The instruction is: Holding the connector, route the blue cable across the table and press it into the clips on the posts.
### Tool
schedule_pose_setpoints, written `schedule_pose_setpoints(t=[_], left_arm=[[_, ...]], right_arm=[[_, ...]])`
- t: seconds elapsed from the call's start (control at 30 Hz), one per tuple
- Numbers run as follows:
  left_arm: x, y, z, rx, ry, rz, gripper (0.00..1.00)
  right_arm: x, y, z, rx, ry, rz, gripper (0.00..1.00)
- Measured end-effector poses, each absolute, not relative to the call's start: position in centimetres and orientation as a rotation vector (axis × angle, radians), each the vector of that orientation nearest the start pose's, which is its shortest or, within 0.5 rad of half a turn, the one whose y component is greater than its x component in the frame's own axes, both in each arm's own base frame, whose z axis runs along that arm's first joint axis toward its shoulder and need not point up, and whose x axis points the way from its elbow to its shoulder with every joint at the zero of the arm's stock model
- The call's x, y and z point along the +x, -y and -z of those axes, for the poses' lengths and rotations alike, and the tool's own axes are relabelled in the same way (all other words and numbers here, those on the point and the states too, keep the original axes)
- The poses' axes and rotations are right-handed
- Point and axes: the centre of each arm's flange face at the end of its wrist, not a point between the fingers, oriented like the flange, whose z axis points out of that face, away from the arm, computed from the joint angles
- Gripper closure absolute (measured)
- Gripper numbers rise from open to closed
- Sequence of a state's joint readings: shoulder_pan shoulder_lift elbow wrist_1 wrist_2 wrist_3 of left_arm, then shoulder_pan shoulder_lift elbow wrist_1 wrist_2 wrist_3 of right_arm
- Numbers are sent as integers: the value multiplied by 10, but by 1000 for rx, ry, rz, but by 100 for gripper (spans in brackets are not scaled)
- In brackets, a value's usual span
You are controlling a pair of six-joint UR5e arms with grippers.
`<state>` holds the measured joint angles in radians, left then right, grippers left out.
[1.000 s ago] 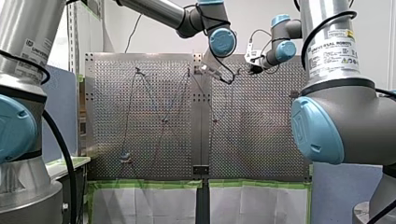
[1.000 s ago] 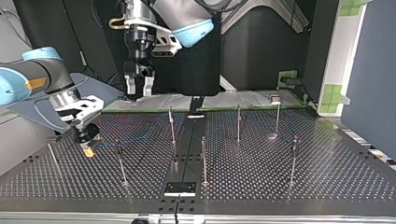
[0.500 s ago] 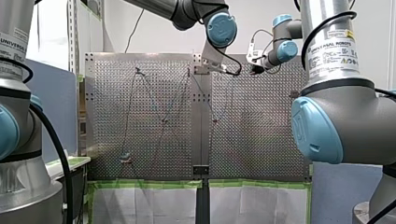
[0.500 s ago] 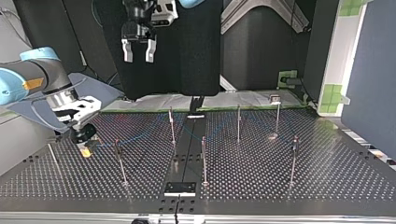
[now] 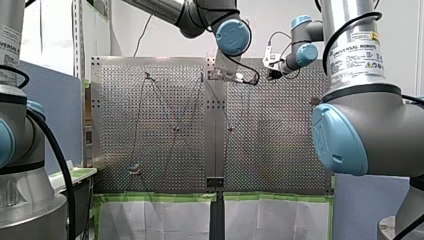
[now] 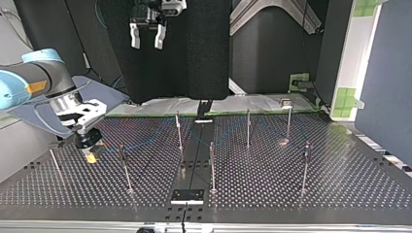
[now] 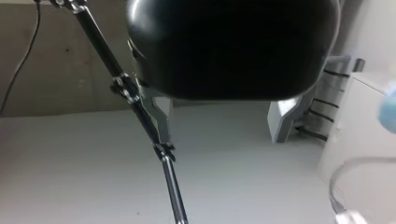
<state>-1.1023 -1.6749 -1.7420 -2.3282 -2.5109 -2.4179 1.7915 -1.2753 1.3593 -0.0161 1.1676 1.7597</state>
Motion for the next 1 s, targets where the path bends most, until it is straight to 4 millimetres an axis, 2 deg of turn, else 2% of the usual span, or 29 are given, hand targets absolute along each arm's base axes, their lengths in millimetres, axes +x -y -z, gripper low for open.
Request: schedule_pose_setpoints(t=[0.57, 0.8, 1.0], left_arm=[[253, 479, -311, -602, -1219, 979, 0], [278, 457, -261, -583, -1253, 835, 0], [296, 427, -235, -588, -1252, 711, 0]], right_arm=[[299, 546, -432, -2284, -1499, 2400, 100], [298, 546, -432, -2284, -1500, 2400, 100], [299, 546, -432, -2285, -1498, 2398, 100]])
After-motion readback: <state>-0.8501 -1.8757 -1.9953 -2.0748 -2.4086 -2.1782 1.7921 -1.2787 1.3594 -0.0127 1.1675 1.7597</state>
